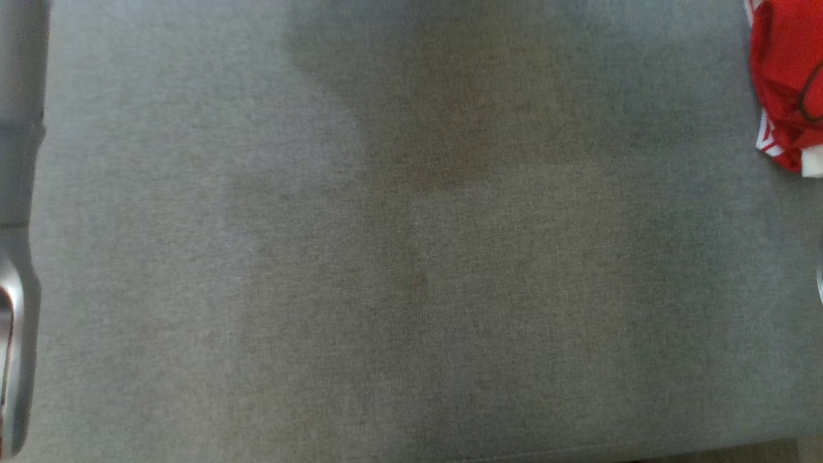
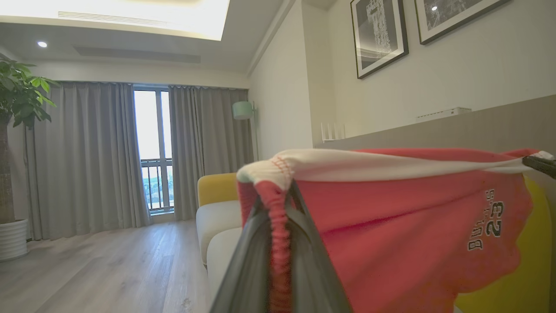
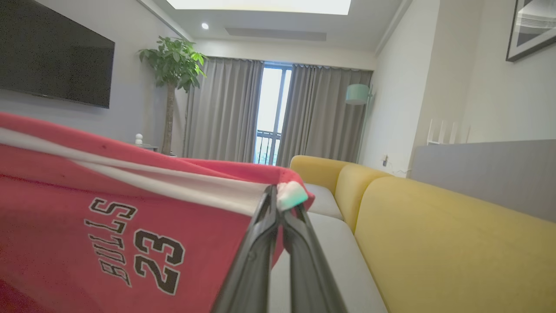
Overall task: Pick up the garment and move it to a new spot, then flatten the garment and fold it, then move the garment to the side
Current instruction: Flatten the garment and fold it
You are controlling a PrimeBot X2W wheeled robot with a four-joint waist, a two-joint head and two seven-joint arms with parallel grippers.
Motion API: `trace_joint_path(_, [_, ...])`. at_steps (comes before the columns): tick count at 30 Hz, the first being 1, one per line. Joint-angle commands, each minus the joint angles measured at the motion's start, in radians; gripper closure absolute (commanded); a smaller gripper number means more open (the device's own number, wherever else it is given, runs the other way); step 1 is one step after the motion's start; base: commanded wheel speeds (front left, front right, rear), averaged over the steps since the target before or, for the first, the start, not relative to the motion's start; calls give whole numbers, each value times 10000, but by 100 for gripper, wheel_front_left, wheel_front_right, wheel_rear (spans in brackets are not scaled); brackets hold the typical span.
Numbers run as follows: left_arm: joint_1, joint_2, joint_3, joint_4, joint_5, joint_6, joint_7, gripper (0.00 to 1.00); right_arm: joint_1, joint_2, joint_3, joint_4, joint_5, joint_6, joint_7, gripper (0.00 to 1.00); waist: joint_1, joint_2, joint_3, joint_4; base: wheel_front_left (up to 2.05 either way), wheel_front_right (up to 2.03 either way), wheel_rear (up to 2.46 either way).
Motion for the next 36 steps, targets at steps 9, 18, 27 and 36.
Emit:
trace_joint_path(9, [247, 106, -1663, 1142, -861, 26, -657, 100, 419, 224, 1230, 2907, -97, 63, -778, 100, -6, 1, 440, 151, 0, 0, 0])
trace_joint_path(18, [3033, 378, -2345, -33, -878, 24, -670, 100, 2064, -484, 3571, 3826, 1335, 63, -419, 100, -6, 1, -158, 494, 0, 0, 0])
trace_joint_path(27, [6107, 919, -3229, -1586, -83, 24, -671, 100, 4085, -2330, 6177, 2130, 4063, 63, 638, 100, -6, 1, -1364, 734, 0, 0, 0])
trace_joint_path(36, [7750, 1011, -3603, -2125, 360, 24, -672, 100, 5458, -4125, 7638, 120, 5906, 63, 1365, 100, -6, 1, -2379, 592, 0, 0, 0])
